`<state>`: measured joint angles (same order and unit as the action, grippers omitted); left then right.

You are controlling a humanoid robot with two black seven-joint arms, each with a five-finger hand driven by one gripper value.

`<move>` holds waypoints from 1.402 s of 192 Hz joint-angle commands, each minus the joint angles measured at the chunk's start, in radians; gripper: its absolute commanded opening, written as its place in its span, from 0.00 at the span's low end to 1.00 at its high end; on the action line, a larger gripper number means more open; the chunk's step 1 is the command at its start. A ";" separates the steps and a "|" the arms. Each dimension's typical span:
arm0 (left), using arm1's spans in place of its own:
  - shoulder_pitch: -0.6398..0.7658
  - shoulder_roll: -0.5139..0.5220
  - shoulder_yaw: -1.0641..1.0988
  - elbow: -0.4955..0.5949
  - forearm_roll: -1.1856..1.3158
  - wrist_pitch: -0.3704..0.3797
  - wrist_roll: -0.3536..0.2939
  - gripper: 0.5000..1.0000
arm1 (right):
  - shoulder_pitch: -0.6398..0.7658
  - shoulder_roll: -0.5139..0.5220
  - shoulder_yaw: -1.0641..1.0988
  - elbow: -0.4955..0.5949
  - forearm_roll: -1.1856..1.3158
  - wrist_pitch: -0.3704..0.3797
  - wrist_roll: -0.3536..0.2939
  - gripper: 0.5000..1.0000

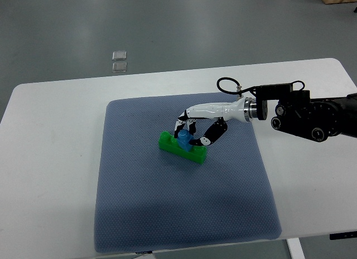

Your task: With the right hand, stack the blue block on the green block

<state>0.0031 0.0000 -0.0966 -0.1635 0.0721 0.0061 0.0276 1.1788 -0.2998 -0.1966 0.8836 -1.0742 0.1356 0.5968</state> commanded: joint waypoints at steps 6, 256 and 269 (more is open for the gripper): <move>0.000 0.000 0.000 -0.001 0.000 0.000 0.000 1.00 | -0.011 0.002 0.000 0.000 0.008 -0.001 0.000 0.00; 0.000 0.000 0.000 -0.001 0.000 0.000 0.000 1.00 | -0.027 -0.001 0.003 -0.003 -0.003 -0.053 0.000 0.26; 0.000 0.000 0.000 -0.001 0.000 0.000 0.000 1.00 | -0.027 -0.001 0.002 -0.003 -0.004 -0.053 0.000 0.35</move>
<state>0.0030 0.0000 -0.0966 -0.1639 0.0721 0.0061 0.0276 1.1515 -0.3004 -0.1933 0.8797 -1.0749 0.0841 0.5966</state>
